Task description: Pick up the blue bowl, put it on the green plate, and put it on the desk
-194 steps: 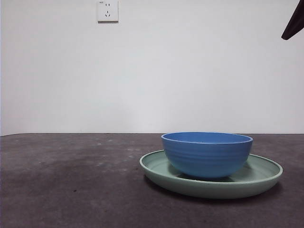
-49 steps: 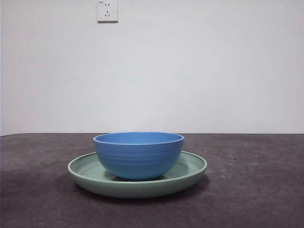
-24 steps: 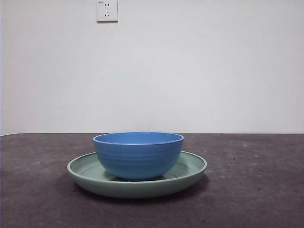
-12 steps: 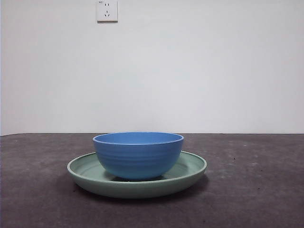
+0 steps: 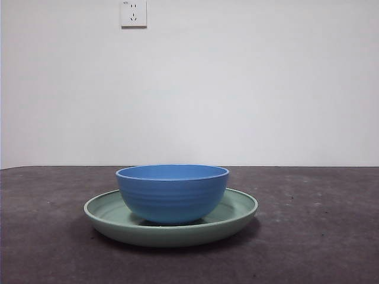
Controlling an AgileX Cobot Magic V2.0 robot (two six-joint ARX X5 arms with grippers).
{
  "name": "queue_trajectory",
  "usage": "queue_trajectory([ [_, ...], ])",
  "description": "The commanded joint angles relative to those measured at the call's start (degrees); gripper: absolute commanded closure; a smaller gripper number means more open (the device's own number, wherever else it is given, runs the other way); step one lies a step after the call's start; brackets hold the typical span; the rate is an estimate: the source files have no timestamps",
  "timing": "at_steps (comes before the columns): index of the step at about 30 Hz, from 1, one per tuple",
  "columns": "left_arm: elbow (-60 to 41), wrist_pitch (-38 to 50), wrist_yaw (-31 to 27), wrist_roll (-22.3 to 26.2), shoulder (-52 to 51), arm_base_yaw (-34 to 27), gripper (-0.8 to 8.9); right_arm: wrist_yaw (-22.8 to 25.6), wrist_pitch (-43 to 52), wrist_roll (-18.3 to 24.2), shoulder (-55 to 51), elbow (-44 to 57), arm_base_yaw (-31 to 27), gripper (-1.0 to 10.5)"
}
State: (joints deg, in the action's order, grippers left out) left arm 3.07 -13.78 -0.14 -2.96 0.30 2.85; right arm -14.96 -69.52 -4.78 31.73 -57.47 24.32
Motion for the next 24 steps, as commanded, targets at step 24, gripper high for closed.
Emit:
queue_trajectory([
  [24, -2.4, 3.06, -0.33, 1.18, -0.11, -0.96, 7.87, 0.0, 0.74, -0.55, 0.24, -0.22, 0.31, 9.0],
])
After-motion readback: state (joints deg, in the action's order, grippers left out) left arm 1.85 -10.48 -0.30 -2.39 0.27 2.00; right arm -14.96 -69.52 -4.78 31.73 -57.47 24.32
